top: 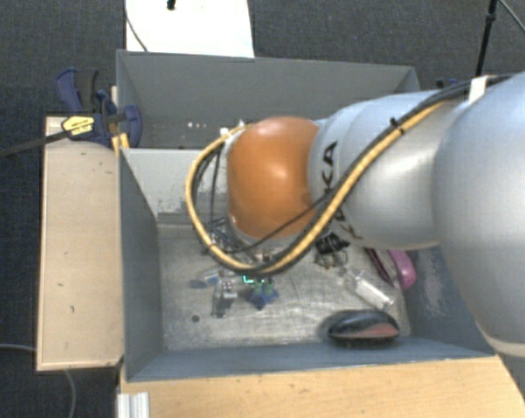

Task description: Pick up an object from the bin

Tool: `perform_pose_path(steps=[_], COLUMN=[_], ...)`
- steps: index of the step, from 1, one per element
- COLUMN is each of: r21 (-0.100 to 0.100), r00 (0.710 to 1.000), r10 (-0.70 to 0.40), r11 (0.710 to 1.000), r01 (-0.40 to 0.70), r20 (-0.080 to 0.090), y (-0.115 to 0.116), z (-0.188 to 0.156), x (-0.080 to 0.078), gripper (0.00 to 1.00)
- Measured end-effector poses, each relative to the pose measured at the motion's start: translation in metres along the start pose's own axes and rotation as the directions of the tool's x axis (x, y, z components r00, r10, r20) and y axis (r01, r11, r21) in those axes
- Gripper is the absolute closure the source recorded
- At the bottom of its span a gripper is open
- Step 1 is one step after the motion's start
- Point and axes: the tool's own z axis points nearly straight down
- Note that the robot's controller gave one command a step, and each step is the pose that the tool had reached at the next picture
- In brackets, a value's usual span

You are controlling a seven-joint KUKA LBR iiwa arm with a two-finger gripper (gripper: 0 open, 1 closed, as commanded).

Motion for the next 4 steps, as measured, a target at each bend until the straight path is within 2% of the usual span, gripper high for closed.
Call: perform_pose_path(steps=[1, 2, 3, 4], r21=[-0.001, -0.003, 0.003, 0.005], r00=[0.988, 0.988, 0.963, 0.840], r10=[-0.156, -0.154, -0.267, -0.542], r11=[0.988, 0.988, 0.964, 0.840], r01=[0.156, 0.154, 0.267, 0.542], r20=[0.010, 0.016, 0.016, 0.014], y=[-0.051, -0.048, -0.077, -0.045], z=[0.084, 0.080, -0.046, -0.102], x=[-0.029, -0.031, -0.040, -0.045], gripper=[0.00, 1.00, 1.00, 1.00])
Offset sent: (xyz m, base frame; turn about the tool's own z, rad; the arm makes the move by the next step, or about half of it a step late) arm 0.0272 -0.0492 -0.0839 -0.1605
